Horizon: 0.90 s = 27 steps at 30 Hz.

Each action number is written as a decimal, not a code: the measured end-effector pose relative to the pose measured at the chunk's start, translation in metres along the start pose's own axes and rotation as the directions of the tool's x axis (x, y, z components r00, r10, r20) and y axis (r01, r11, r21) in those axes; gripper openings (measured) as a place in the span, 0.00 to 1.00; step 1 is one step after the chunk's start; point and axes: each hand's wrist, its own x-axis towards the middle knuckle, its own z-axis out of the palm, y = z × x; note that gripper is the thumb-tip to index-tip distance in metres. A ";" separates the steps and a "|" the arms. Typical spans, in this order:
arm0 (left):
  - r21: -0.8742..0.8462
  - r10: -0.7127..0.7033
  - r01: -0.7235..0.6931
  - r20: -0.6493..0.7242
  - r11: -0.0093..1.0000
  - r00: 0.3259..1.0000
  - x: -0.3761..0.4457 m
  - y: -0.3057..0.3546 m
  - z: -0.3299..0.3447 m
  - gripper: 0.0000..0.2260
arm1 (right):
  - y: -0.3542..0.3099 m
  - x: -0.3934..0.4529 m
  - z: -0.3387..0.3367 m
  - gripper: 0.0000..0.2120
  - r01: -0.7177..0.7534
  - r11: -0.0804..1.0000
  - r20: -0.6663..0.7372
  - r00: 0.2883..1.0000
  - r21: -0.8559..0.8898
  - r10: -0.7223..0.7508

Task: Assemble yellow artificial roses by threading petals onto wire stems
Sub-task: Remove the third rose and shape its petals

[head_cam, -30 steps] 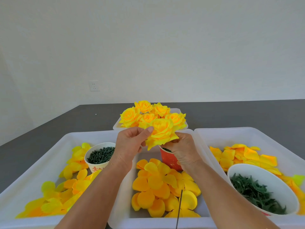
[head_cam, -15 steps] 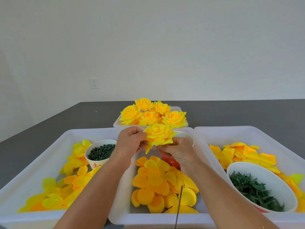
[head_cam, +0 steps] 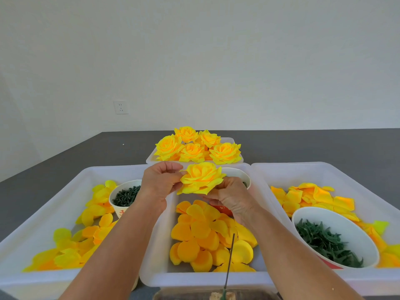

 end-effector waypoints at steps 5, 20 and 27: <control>0.075 0.083 -0.083 0.001 0.994 0.997 0.000 -0.001 0.002 0.10 | 0.000 -0.001 -0.001 0.05 0.014 1.000 0.050 0.999 -0.006 -0.014; 0.127 0.254 -0.246 -0.045 0.961 0.966 0.003 -0.005 0.002 0.09 | 0.000 0.000 -0.002 0.10 -0.014 0.998 0.105 0.994 0.060 0.007; 0.056 0.287 -0.284 -0.067 0.957 0.956 -0.001 -0.004 0.002 0.07 | 0.001 0.000 0.000 0.11 0.192 0.981 0.053 0.980 0.015 -0.192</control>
